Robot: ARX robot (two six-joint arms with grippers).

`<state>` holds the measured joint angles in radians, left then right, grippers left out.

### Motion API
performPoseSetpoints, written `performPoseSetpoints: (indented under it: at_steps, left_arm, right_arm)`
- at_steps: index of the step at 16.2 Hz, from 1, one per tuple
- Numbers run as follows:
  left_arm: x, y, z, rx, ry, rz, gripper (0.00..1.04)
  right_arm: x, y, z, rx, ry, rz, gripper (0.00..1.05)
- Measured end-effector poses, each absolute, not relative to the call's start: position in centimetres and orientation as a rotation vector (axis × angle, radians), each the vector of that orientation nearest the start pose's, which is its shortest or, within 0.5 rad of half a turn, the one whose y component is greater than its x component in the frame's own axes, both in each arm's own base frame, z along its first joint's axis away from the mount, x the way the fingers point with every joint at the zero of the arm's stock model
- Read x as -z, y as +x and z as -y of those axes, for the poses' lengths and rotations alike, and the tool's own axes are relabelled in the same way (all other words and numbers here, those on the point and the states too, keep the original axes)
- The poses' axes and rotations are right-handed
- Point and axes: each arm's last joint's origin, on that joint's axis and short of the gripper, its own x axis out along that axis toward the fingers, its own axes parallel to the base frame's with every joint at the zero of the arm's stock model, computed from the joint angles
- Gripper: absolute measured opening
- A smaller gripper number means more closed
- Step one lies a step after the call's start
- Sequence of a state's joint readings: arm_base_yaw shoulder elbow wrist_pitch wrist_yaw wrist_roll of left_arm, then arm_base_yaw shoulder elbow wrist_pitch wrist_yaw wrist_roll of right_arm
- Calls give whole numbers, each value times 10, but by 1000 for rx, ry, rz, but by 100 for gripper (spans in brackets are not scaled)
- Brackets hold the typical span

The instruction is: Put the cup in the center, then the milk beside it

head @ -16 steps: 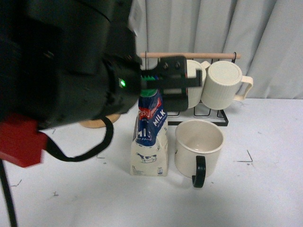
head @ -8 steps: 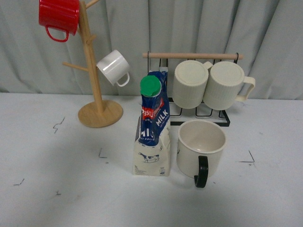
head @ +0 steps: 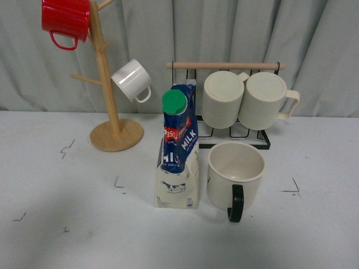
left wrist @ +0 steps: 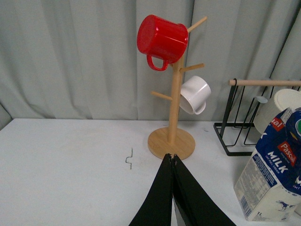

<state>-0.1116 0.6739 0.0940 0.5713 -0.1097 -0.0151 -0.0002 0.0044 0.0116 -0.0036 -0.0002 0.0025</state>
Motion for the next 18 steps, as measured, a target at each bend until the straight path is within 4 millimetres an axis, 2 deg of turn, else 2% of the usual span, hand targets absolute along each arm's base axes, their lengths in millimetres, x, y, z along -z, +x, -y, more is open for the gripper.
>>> performPoseSetpoints:
  at_steps: [3,7,11,18]
  left_arm:
    - [-177,137,-1,-18,-15,-13,2]
    - [-168,127,0,2,-15,-4,2]
    - [-170,115,0,1,-14,12,2]
    - [-170,108,0,1,-14,12,2]
  right_arm:
    - [-167,97,0,0,2,4,98]
    - [-167,97,0,0,2,4,98]
    - [-167,97,0,0,2,4,98]
    - [-167,97,0,0,2,4,98]
